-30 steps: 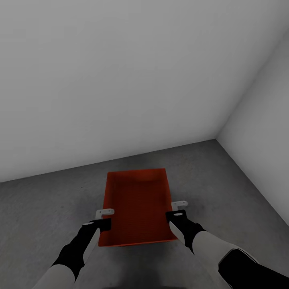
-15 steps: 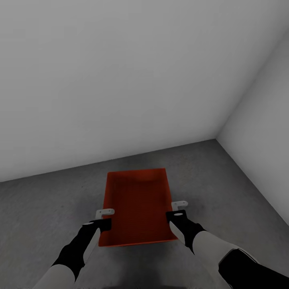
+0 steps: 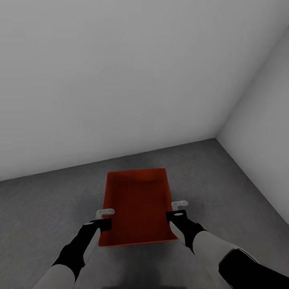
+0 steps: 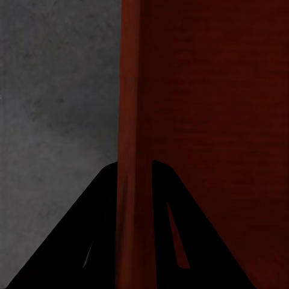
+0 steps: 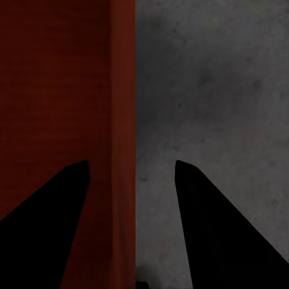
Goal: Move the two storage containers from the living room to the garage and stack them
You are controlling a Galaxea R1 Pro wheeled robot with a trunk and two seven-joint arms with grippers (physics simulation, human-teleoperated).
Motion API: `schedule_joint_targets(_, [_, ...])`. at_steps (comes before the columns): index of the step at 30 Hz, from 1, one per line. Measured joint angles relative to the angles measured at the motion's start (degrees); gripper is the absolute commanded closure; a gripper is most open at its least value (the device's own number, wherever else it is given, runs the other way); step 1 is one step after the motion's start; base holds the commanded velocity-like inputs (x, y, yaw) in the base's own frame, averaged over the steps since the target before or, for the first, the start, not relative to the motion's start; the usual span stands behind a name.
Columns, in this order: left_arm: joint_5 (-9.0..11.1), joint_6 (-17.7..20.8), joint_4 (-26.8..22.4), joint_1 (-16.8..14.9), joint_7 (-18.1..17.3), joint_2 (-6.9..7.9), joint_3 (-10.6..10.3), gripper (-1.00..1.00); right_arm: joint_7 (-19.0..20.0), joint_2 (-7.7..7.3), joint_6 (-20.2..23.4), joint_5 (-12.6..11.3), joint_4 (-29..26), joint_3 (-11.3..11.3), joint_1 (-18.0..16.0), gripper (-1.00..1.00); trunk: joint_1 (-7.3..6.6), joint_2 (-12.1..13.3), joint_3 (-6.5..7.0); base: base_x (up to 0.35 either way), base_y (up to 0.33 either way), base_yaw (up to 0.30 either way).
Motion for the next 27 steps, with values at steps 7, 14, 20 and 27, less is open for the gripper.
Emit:
schedule_joint_targets(7, [0.0, -0.1, 0.0, 0.0, 0.0, -0.02, 0.0, 1.00, 0.0, -0.04, 0.0, 0.0, -0.1, 0.0, 0.0, 1.00, -0.01, 0.0, 0.00, -0.011, 0.002, 0.000])
schedule_joint_targets(14, [-0.1, 0.0, 0.0, 0.0, -0.1, 0.04, 0.1, 1.00, 0.0, 0.07, 0.0, 0.2, 0.0, -0.2, 0.0, 1.00, -0.01, 0.0, 0.00, 0.000, 0.000, 0.000])
schedule_joint_targets(20, [-0.3, 0.1, 0.0, 0.0, -0.3, 0.07, 0.2, 1.00, 0.0, 0.15, 0.0, 0.4, 0.1, -0.4, 0.0, 1.00, -0.01, 0.0, 0.00, 0.000, 0.000, 0.000])
schedule_joint_targets(27, [-0.2, 0.1, 0.0, 0.0, -0.2, 0.07, 0.1, 1.00, 0.0, 0.13, 0.0, 0.3, 0.1, -0.3, 0.0, 1.00, 0.87, -1.6, -0.71, 0.000, 0.000, 0.000])
